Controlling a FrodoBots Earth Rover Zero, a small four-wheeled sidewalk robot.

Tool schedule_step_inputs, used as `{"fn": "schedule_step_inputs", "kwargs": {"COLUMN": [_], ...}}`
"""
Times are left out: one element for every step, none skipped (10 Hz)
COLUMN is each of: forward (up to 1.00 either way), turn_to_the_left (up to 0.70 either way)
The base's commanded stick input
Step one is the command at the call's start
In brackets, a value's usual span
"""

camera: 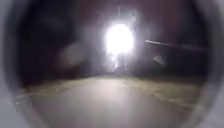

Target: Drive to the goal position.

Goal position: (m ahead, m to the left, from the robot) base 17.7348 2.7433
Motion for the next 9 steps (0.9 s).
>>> {"fn": "schedule_step_inputs", "kwargs": {"forward": [0.85, 0.85, 0.85, 0.85, 0.85, 0.85, 0.85, 0.85, 0.85], "turn_to_the_left": [0.00, 0.00, 0.00, 0.02, 0.27, 0.34, 0.10, 0.00, 0.00]}}
